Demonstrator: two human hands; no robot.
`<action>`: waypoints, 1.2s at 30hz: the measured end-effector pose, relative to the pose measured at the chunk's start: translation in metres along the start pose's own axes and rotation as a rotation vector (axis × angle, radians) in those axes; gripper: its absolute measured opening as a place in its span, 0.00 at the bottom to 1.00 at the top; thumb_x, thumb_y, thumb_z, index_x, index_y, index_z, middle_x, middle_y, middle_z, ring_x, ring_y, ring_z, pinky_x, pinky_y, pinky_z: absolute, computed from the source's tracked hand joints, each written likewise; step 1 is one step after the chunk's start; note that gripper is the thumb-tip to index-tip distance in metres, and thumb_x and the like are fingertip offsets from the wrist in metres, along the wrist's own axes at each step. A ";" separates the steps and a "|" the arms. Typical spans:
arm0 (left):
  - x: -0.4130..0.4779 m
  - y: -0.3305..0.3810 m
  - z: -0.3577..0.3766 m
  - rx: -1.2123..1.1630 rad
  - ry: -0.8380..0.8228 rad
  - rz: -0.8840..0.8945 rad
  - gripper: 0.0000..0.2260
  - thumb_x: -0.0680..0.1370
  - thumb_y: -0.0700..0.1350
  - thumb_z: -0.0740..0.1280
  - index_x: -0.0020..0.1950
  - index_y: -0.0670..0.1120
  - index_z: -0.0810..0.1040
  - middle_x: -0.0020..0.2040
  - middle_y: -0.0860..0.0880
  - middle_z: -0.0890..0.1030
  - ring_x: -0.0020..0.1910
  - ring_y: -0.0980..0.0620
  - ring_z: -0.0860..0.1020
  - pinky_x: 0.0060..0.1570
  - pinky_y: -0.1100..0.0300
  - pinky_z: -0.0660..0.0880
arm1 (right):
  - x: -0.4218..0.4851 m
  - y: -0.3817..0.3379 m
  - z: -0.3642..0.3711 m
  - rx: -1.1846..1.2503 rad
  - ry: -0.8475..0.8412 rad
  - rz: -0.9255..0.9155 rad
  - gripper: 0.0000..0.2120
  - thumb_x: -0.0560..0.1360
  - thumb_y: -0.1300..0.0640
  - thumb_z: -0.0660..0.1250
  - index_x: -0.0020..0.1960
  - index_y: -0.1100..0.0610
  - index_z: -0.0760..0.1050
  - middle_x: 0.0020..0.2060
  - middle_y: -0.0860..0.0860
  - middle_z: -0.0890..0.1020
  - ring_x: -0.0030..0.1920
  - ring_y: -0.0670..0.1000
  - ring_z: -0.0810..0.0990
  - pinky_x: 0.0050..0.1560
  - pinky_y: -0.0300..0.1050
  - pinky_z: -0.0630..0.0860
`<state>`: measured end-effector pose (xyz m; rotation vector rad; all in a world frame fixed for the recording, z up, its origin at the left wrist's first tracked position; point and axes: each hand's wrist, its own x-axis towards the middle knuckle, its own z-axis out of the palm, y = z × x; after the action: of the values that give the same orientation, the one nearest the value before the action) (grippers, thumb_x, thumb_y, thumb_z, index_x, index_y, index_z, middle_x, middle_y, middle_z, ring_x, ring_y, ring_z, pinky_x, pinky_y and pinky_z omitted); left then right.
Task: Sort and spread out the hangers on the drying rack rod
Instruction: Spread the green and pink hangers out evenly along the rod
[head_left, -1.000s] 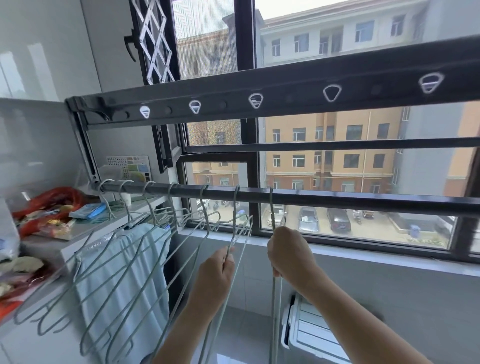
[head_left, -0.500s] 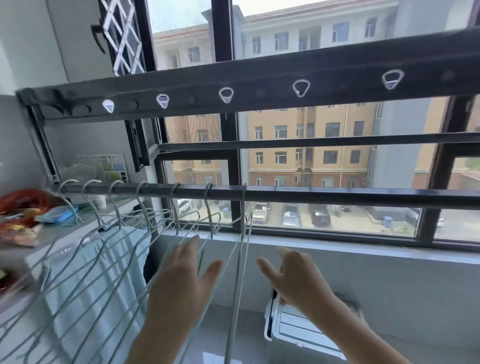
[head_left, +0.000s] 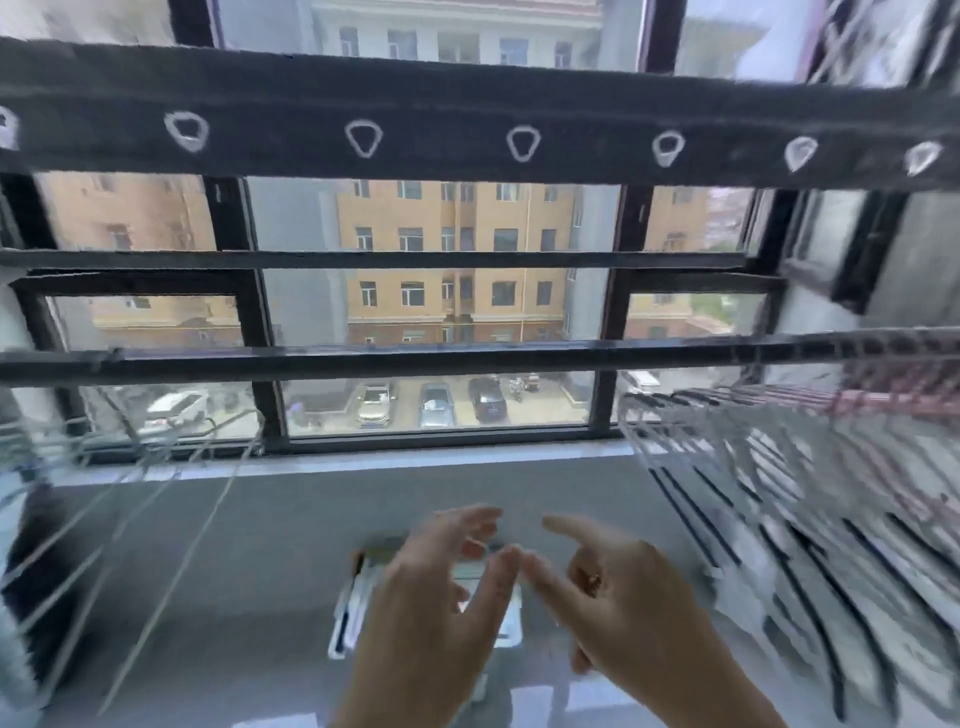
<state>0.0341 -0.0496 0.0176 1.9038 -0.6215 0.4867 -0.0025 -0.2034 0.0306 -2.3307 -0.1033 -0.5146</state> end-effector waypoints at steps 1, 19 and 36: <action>0.002 0.006 0.027 -0.043 -0.026 -0.022 0.15 0.65 0.63 0.61 0.50 0.62 0.75 0.45 0.60 0.80 0.45 0.64 0.78 0.33 0.74 0.71 | -0.008 0.013 -0.022 -0.013 0.027 0.014 0.17 0.71 0.40 0.64 0.55 0.48 0.77 0.28 0.50 0.81 0.27 0.42 0.79 0.35 0.37 0.75; 0.062 0.056 0.244 0.181 -0.071 -0.330 0.08 0.76 0.42 0.60 0.54 0.44 0.68 0.44 0.48 0.75 0.43 0.46 0.77 0.42 0.55 0.72 | 0.058 0.148 -0.118 -0.549 0.110 0.265 0.08 0.76 0.58 0.60 0.54 0.58 0.69 0.43 0.54 0.80 0.40 0.55 0.77 0.37 0.44 0.70; 0.052 -0.004 0.145 0.519 0.097 -0.205 0.06 0.77 0.39 0.60 0.43 0.41 0.76 0.33 0.52 0.65 0.25 0.61 0.64 0.23 0.69 0.65 | 0.072 0.125 -0.070 -0.537 0.100 0.126 0.19 0.76 0.66 0.56 0.66 0.64 0.63 0.38 0.53 0.80 0.35 0.52 0.76 0.33 0.40 0.69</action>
<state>0.0852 -0.1924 -0.0107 2.3834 -0.2406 0.6467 0.0681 -0.3477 0.0232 -2.7993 0.2590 -0.6548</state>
